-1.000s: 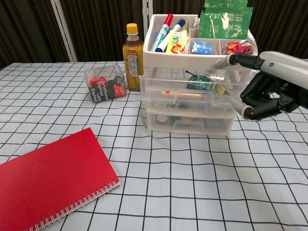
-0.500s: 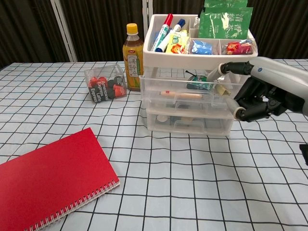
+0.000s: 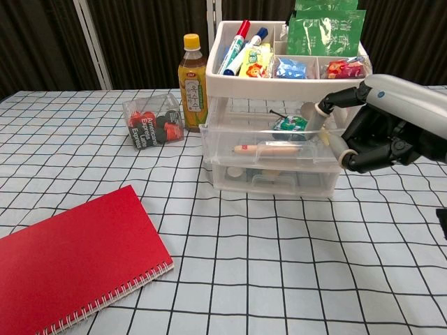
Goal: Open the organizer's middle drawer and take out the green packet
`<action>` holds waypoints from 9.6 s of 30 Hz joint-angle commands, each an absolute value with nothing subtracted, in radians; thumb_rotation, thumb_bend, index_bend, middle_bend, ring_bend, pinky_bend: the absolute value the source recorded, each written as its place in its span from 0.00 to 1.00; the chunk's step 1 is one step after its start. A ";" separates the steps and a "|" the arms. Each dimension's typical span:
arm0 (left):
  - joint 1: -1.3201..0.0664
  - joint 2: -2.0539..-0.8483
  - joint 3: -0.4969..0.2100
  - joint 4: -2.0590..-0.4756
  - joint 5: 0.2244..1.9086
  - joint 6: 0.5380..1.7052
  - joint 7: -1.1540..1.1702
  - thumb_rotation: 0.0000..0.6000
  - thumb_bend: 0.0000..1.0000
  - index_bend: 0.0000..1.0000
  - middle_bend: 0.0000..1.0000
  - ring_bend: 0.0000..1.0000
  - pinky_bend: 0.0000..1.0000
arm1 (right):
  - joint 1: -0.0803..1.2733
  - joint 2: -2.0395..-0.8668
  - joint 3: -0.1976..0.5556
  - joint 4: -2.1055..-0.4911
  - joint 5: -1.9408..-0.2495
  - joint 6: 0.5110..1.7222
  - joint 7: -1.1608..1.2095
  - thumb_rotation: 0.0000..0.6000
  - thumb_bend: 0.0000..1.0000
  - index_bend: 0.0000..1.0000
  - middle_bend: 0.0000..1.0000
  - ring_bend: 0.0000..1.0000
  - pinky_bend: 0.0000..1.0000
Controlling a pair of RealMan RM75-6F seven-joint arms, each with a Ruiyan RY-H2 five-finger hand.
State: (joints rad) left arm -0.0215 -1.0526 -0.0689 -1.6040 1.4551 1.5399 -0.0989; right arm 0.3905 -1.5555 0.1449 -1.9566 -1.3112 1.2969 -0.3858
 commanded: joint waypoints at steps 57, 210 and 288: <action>-0.023 -1.057 -0.064 -1.611 1.461 1.538 -0.078 1.00 0.06 0.00 0.00 0.00 0.00 | 0.276 -1.435 0.040 -1.965 -1.439 1.354 -0.225 1.00 0.56 0.72 0.96 0.95 0.77; -0.006 -1.045 -0.074 -1.619 1.464 1.573 -0.086 1.00 0.06 0.00 0.00 0.00 0.00 | 0.733 -1.412 0.239 -2.329 -0.577 1.521 -1.006 1.00 0.17 0.43 1.00 1.00 0.78; -0.002 -1.039 -0.076 -1.619 1.464 1.578 -0.104 1.00 0.06 0.00 0.00 0.00 0.00 | 0.781 -1.468 0.209 -2.315 -0.626 1.656 -0.985 1.00 0.41 0.57 1.00 1.00 0.78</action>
State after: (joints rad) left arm -0.0019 -1.0387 -0.0764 -1.6186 1.4637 1.5784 -0.1036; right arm 0.7846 -1.4742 0.2076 -2.3090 -0.6234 1.6518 -0.9859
